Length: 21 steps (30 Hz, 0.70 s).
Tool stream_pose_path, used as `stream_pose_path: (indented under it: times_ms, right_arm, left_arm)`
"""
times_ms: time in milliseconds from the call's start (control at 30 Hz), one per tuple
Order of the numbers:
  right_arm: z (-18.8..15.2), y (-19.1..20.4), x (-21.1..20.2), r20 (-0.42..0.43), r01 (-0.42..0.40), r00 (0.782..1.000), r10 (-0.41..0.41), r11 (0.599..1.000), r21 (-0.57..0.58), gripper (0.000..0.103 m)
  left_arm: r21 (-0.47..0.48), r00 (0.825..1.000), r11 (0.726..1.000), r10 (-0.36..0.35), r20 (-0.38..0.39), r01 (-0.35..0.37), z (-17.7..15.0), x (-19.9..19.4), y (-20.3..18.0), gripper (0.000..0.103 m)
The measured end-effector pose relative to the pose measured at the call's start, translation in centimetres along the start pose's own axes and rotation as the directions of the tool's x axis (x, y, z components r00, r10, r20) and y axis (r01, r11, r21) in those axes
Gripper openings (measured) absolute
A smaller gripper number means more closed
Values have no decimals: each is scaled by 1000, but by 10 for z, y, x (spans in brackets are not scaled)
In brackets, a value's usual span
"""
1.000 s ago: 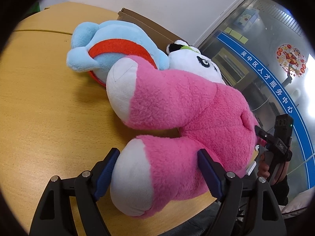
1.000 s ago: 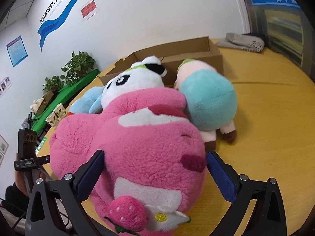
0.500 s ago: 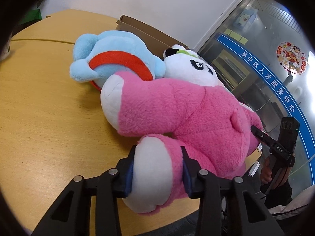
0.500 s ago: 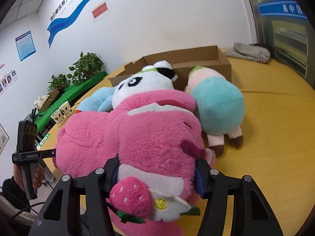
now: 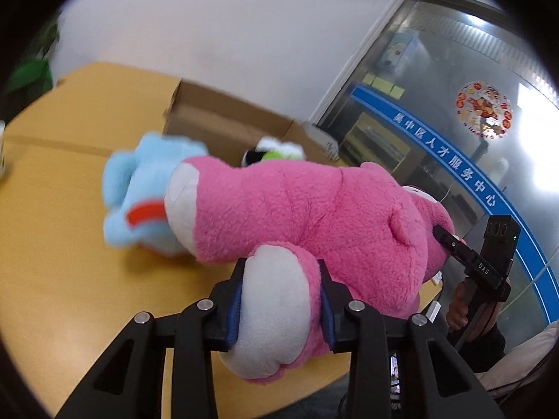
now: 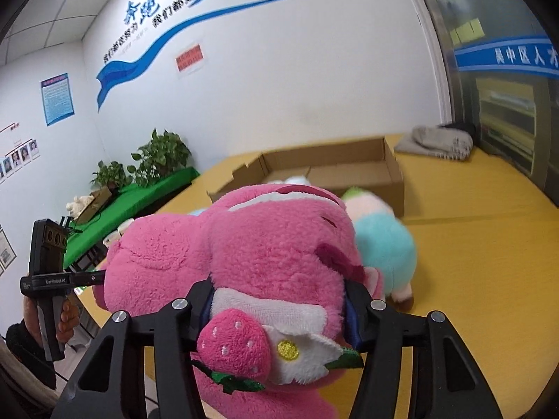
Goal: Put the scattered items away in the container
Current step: 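Lift the pink bear with both grippers and lower it into the box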
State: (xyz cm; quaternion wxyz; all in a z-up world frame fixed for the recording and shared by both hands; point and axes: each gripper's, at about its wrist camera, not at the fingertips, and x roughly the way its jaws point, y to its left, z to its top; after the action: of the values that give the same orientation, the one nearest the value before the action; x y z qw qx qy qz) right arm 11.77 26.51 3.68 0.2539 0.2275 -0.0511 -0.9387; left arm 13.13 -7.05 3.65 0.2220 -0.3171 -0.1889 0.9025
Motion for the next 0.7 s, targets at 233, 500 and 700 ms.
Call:
stream_pose_path:
  times_ms: [233, 500, 700]
  right_arm:
    - [106, 3, 28, 120, -11, 993, 23, 995, -100, 62]
    - [236, -48, 151, 74, -17, 997, 21, 998, -58, 62]
    - [264, -110, 273, -39, 34, 999, -34, 999, -1, 62]
  left_arm:
    - [165, 993, 986, 9, 115, -28, 130, 9, -16, 34]
    - [187, 995, 979, 68, 78, -81, 285, 104, 15, 34]
    - [119, 994, 990, 84, -65, -76, 347, 221, 68, 33]
